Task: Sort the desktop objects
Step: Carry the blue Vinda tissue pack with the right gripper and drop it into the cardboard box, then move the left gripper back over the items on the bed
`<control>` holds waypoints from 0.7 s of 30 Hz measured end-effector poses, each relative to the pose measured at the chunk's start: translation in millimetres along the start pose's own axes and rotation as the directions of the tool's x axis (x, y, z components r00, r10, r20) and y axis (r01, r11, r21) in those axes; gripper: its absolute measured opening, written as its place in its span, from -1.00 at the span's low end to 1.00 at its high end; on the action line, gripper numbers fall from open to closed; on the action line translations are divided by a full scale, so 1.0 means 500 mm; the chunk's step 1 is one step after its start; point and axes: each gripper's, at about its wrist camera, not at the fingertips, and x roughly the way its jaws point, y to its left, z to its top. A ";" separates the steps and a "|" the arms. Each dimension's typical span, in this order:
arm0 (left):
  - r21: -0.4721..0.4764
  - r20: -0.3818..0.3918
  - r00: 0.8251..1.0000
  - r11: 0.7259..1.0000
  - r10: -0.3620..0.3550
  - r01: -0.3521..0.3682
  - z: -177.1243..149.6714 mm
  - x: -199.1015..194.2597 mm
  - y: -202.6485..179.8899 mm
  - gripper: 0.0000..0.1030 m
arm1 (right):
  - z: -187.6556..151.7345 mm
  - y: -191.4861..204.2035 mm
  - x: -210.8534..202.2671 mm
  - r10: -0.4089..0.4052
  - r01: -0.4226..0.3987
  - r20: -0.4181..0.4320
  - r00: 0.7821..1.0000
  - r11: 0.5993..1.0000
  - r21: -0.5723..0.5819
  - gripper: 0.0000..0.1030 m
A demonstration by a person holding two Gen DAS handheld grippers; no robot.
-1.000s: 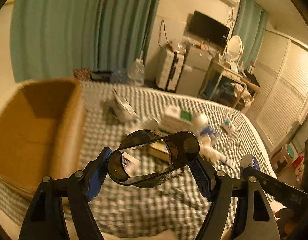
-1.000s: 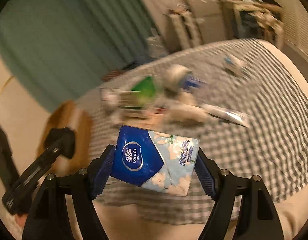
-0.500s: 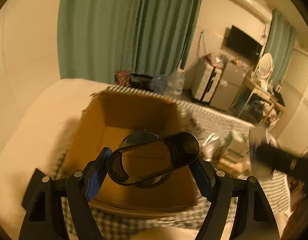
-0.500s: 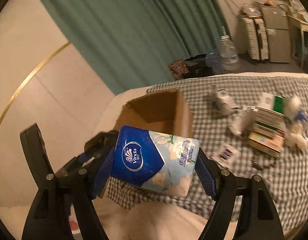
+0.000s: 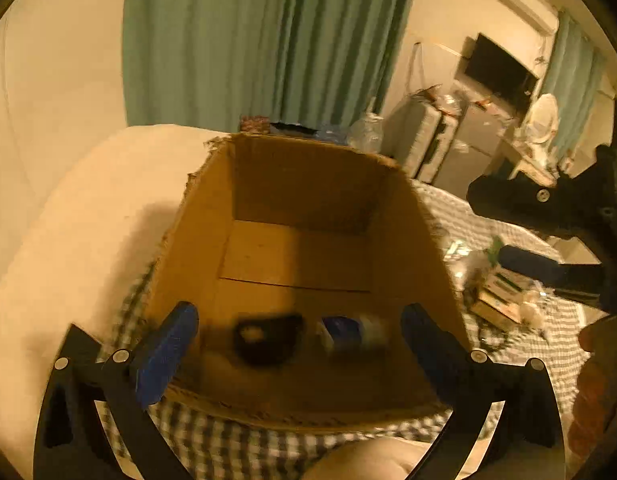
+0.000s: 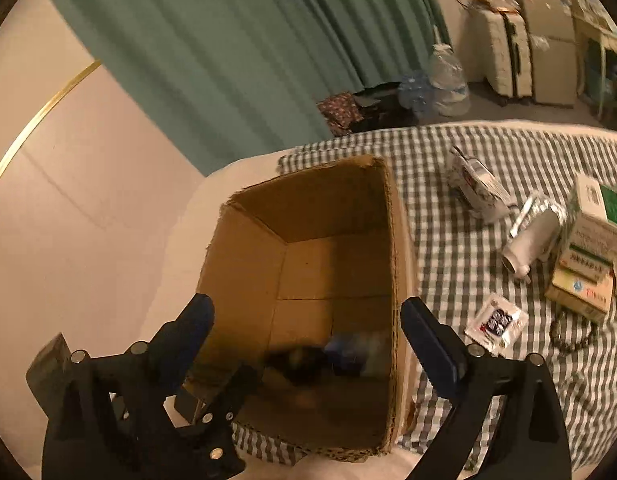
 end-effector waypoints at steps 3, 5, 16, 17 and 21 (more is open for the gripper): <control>0.039 0.023 1.000 0.999 -0.013 0.012 -0.015 -0.024 -0.027 1.00 | -0.017 -0.042 -0.059 -0.066 0.064 0.082 0.994 0.998 0.026 0.84; 0.056 0.033 0.999 0.998 -0.024 0.023 -0.021 -0.039 -0.043 1.00 | -0.027 -0.065 -0.106 -0.113 0.111 0.126 0.986 0.993 0.025 0.84; 0.049 0.000 0.988 0.987 -0.153 0.153 -0.062 -0.108 -0.268 1.00 | -0.118 -0.287 -0.386 -0.305 0.290 0.237 0.923 0.952 0.098 0.89; 0.060 -0.016 0.988 0.986 -0.153 0.154 -0.070 -0.104 -0.294 1.00 | -0.128 -0.315 -0.398 -0.307 0.286 0.233 0.923 0.951 0.121 0.89; 0.084 -0.035 0.986 0.982 -0.165 0.168 -0.108 -0.076 -0.404 1.00 | -0.161 -0.425 -0.432 -0.318 0.274 0.233 0.919 0.940 0.203 0.89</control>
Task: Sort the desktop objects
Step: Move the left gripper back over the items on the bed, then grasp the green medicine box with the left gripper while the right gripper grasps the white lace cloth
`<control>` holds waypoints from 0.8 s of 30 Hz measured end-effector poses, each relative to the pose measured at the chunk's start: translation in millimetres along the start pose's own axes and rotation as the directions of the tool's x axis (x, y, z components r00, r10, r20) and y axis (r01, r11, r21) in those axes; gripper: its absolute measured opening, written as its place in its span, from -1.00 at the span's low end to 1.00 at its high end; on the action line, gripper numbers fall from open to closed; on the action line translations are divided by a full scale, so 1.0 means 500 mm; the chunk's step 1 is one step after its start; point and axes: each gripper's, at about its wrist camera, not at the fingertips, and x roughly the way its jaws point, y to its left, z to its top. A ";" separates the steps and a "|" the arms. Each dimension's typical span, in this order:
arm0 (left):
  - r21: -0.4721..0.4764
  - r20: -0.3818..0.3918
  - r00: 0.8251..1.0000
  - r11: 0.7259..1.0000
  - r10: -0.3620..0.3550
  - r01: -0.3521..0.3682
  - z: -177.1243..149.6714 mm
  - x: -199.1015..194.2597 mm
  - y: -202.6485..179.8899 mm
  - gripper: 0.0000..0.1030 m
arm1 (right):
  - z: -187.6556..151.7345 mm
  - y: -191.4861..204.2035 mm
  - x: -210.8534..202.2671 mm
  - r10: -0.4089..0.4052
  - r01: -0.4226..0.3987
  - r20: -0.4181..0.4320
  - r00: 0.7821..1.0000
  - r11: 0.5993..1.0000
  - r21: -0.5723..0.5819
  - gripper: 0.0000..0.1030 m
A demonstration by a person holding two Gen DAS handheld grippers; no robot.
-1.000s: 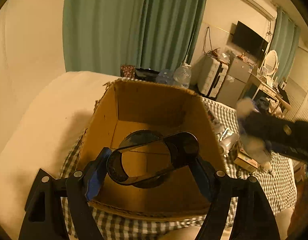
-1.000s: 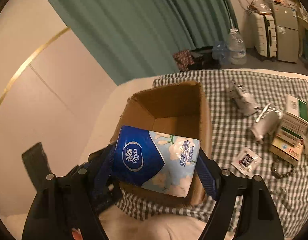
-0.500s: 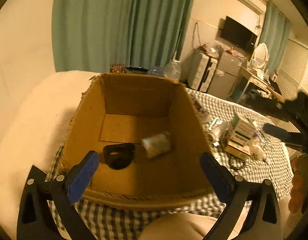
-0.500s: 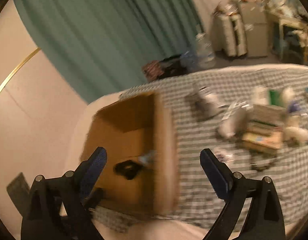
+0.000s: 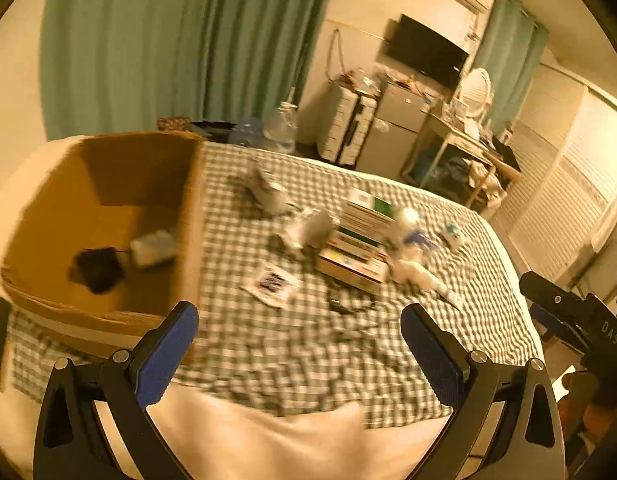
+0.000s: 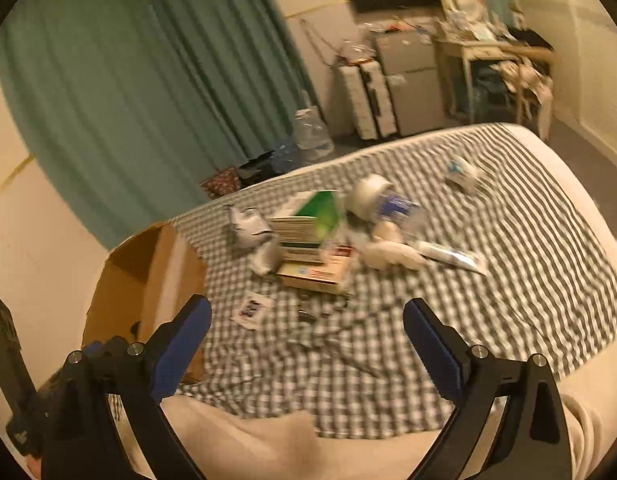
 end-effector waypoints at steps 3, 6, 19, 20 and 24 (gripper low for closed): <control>0.000 -0.020 1.000 1.000 0.001 -0.001 -0.010 0.045 -0.050 1.00 | -0.001 -0.056 0.007 -0.018 0.018 0.010 1.000 1.000 0.017 0.89; 0.031 -0.030 1.000 1.000 0.002 -0.001 -0.007 0.092 -0.098 1.00 | 0.002 -0.098 0.028 -0.030 0.029 0.031 0.999 0.999 0.017 0.89; 0.138 -0.050 0.997 0.989 0.059 -0.051 0.073 0.354 -0.175 1.00 | 0.036 -0.192 0.251 -0.022 0.019 -0.035 0.999 0.997 -0.077 0.88; 0.140 -0.061 0.996 0.989 0.065 -0.056 0.076 0.376 -0.175 1.00 | 0.040 -0.199 0.276 -0.010 0.006 -0.057 0.998 0.998 -0.062 0.88; 0.158 -0.091 0.992 0.985 0.091 -0.076 0.085 0.466 -0.175 1.00 | 0.052 -0.219 0.373 0.027 -0.027 -0.126 0.992 1.000 0.005 0.82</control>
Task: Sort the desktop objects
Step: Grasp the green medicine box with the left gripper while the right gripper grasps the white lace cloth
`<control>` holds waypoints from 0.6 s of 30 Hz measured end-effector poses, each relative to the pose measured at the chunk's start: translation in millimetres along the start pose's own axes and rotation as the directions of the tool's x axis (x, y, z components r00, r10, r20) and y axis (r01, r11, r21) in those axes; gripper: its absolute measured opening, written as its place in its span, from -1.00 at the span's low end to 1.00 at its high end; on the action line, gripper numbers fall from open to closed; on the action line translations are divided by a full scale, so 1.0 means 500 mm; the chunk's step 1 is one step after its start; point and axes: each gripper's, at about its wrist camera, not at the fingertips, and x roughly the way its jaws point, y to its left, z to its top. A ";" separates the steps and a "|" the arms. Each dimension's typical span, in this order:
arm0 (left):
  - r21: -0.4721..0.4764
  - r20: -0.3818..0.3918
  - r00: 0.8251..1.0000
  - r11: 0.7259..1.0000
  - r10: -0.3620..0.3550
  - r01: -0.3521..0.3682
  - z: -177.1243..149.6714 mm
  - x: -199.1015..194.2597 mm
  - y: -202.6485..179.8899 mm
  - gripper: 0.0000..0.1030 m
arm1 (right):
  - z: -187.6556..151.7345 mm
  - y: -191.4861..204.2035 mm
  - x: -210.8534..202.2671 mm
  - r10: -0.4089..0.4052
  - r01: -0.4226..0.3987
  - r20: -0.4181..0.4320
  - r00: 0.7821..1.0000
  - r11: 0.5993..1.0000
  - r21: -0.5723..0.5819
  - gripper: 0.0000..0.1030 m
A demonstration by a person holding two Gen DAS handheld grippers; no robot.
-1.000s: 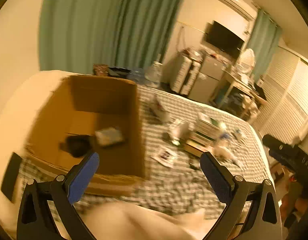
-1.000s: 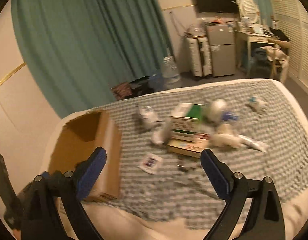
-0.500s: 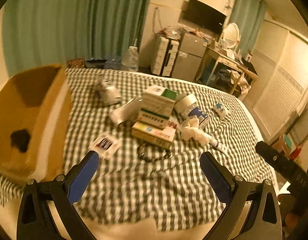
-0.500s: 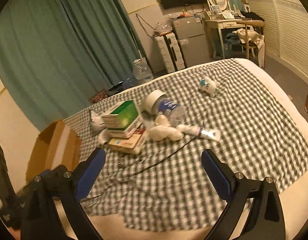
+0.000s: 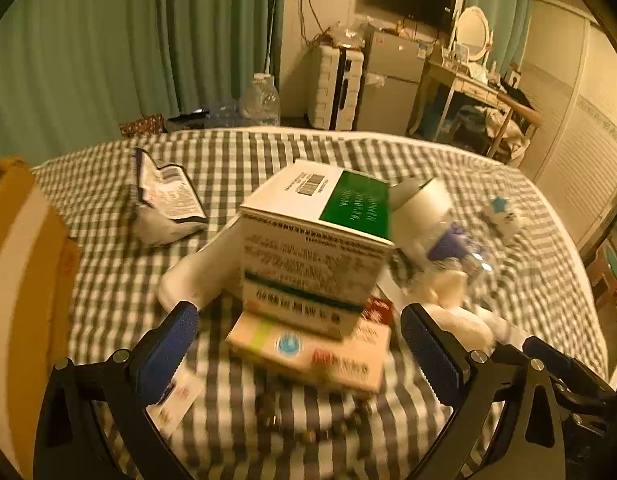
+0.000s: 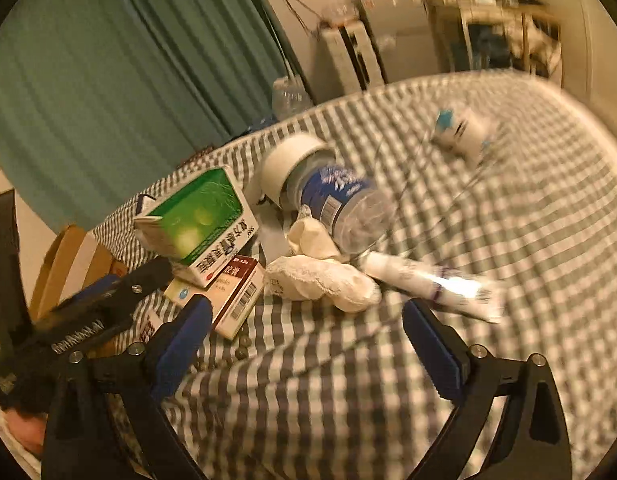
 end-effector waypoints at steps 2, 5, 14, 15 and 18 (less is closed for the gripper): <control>-0.004 -0.012 1.000 1.000 -0.004 0.004 0.008 0.033 0.002 1.00 | 0.011 0.001 0.033 -0.031 0.030 -0.009 0.999 0.999 -0.038 0.75; -0.015 -0.022 0.999 0.999 -0.032 0.032 0.019 0.075 0.006 1.00 | 0.021 -0.010 0.079 -0.057 0.054 -0.037 0.998 0.997 -0.060 0.46; -0.050 -0.005 0.997 0.996 -0.078 0.077 0.032 0.102 0.013 0.77 | 0.022 -0.020 0.098 0.011 -0.016 -0.090 0.996 0.998 -0.056 -0.59; -0.050 0.003 0.998 0.996 -0.070 0.070 0.032 0.090 0.018 0.76 | 0.021 -0.021 0.091 0.008 -0.012 -0.080 0.997 0.999 -0.052 -0.63; -0.043 0.033 0.998 0.997 -0.058 0.060 0.031 0.046 0.026 0.73 | 0.015 -0.021 0.062 0.012 -0.014 -0.052 0.999 0.999 -0.038 -0.65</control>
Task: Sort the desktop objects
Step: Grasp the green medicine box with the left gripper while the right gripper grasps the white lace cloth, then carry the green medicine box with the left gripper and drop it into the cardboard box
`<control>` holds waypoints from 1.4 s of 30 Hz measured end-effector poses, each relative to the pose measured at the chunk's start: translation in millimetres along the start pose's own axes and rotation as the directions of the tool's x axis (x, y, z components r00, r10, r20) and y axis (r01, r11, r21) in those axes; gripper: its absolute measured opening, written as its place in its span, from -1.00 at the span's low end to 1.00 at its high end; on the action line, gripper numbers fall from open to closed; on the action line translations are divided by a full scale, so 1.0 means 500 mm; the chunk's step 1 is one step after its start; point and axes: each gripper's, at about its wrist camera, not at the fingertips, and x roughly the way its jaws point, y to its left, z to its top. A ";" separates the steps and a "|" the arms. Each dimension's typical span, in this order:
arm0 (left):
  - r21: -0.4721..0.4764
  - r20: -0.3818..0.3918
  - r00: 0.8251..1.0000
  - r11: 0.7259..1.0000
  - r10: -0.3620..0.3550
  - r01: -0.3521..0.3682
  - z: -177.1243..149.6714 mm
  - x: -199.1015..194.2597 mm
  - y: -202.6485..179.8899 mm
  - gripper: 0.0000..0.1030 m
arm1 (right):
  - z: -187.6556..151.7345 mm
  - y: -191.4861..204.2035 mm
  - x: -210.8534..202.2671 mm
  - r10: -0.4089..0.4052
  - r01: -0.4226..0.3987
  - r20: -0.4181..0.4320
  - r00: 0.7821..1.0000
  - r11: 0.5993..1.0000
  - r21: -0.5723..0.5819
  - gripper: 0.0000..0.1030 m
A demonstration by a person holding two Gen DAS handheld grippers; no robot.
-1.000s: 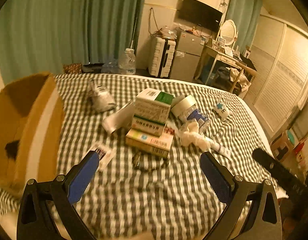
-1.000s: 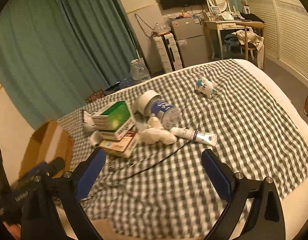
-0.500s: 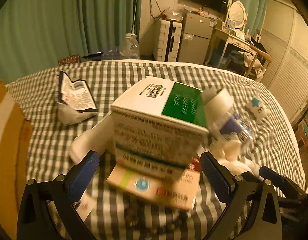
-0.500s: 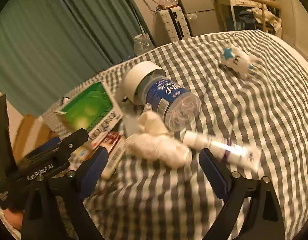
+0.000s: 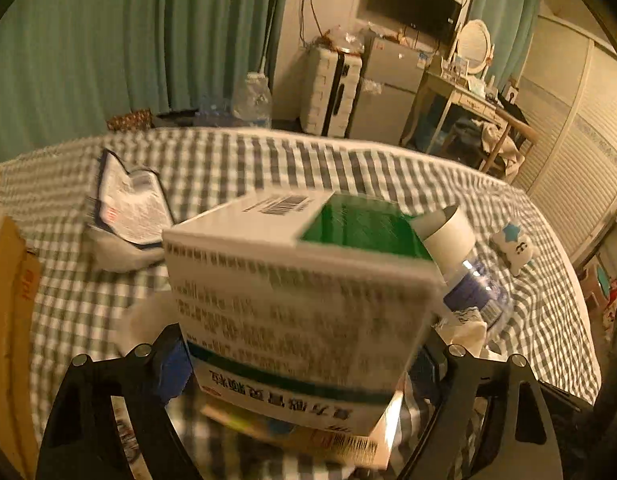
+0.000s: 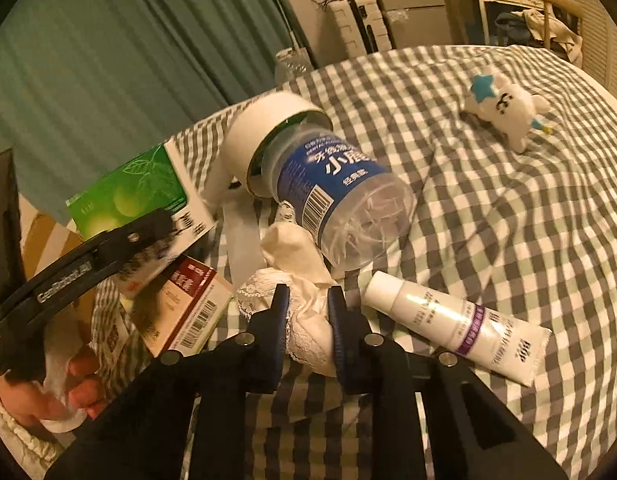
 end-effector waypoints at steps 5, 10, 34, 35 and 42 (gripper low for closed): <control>-0.003 0.029 1.000 1.000 -0.007 0.008 -0.007 -0.097 0.014 0.70 | -0.032 0.023 -0.062 0.014 -0.015 0.030 0.999 0.999 0.033 -0.65; 0.000 0.041 0.999 1.000 -0.024 0.024 -0.037 -0.177 0.016 0.62 | -0.065 0.082 -0.143 -0.004 0.006 0.084 0.996 1.000 -0.027 -0.65; -0.026 -0.175 0.980 0.996 -0.094 0.091 -0.267 -0.269 0.031 1.00 | -0.122 0.105 -0.210 -0.038 0.038 0.087 0.995 0.999 0.006 -0.60; -0.020 -0.181 0.979 0.996 -0.093 0.091 -0.265 -0.273 0.026 1.00 | -0.123 0.103 -0.209 -0.038 0.037 0.084 0.996 0.999 0.007 -0.60; 0.124 -0.178 0.983 0.990 -0.041 0.063 -0.297 -0.294 -0.046 1.00 | -0.123 0.103 -0.212 -0.045 0.045 0.082 0.996 0.999 0.003 -0.60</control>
